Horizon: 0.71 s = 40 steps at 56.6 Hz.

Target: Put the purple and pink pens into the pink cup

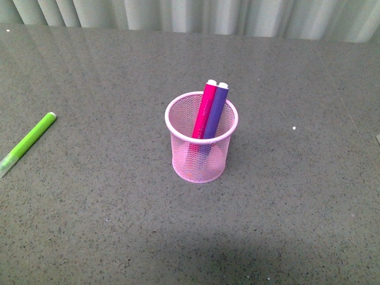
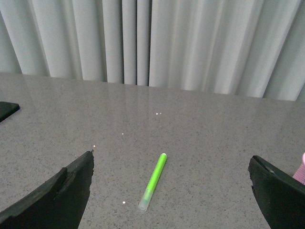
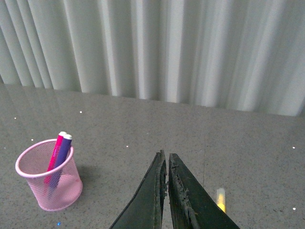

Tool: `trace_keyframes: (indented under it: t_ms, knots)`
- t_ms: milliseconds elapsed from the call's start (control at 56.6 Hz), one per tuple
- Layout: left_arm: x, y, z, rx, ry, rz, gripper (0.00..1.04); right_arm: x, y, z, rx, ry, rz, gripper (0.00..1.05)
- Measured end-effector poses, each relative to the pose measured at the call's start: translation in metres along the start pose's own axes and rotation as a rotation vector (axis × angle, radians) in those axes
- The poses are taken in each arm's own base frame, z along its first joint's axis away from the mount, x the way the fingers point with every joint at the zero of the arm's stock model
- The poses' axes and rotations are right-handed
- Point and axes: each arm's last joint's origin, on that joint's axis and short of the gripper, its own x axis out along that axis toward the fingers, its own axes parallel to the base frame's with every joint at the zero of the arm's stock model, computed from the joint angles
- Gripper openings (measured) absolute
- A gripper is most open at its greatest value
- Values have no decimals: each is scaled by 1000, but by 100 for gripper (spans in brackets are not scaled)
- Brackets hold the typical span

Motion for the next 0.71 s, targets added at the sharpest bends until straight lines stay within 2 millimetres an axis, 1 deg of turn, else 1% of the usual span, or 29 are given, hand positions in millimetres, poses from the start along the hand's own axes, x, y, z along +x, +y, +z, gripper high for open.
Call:
trace_keyframes:
  t_ms: [566,583,707]
  knots:
    - [0,0,0,0,0,0,97,0,0,0,-1,0,0,3]
    - [0,0,0,0,0,0,97,0,0,0,-2,0,0,5]
    - [0,0,0,0,0,0,97,0,0,0,-1,0,0,23]
